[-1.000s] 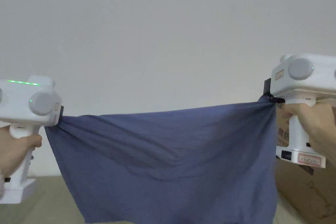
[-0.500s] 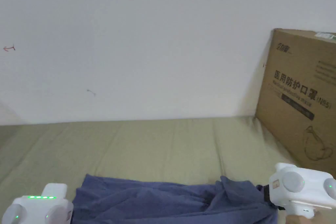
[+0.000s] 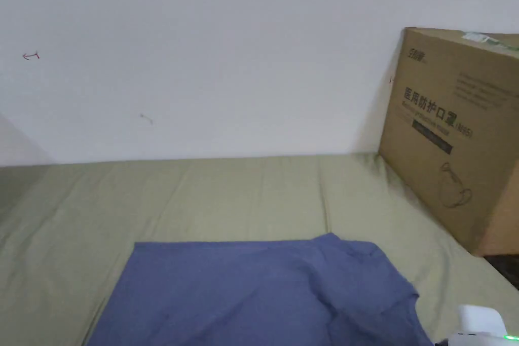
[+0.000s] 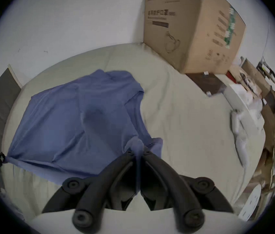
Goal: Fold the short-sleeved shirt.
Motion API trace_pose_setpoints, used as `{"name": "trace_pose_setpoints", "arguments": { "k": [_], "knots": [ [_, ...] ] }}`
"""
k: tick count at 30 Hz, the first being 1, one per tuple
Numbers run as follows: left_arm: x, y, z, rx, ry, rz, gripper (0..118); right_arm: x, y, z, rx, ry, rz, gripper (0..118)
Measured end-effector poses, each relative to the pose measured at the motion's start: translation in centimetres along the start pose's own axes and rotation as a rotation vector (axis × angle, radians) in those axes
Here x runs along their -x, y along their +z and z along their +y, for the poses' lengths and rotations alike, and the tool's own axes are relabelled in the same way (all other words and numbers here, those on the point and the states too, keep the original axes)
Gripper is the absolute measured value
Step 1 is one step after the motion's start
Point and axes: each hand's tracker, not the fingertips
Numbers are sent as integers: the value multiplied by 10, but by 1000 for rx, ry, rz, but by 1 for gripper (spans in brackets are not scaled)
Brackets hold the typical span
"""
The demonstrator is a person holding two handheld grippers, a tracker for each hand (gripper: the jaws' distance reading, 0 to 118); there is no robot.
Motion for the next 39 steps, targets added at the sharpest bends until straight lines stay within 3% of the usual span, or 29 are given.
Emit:
{"name": "trace_pose_setpoints", "arguments": {
  "k": [4, 7, 12, 23, 24, 26, 27, 28, 33, 34, 35, 36, 37, 38, 39],
  "knots": [
    [-2, 45, -66, 47, -27, -15, 4, -25, 41, -59, 35, 19, -13, 0],
    [-4, 65, -108, 69, -49, -9, 4, -41, 64, -100, 48, -11, -19, 0],
    [0, 88, -141, 71, -22, -6, 4, -51, 76, -155, 110, -8, -18, 0],
    [-1, 109, -156, 24, 2, -2, 6, -59, 90, -171, 81, -16, -13, 2],
    [-1, 110, -156, 24, -6, -3, 11, -59, 90, -172, 84, -15, -11, 10],
    [-3, 112, -155, 45, -34, 4, 59, -56, 93, -173, 92, 8, -44, 57],
    [-4, 112, -156, 51, -43, -1, 80, -57, 95, -175, 87, 17, -43, 69],
    [-3, 115, -157, 45, -39, -13, 89, -58, 99, -176, 73, 25, -34, 69],
    [4, 138, -155, 14, 105, -128, 87, -57, 120, -175, 50, 21, 25, 69],
    [6, 143, -155, 3, 130, -143, 82, -55, 123, -175, 45, 23, 37, 66],
    [7, 147, -155, 10, 125, -151, 68, -52, 126, -175, 42, 36, 44, 56],
    [8, 151, -155, 8, 116, -160, 45, -47, 131, -176, 21, 69, 45, 34],
    [7, 155, -156, 5, 99, -157, 45, -43, 135, -178, 2, 102, 37, 34],
    [6, 158, -159, 2, 77, -137, 36, -36, 137, -181, -10, 133, 16, 24],
    [5, 156, -162, 1, 65, -117, 16, -32, 137, -184, -14, 124, 10, 5]
  ]
}}
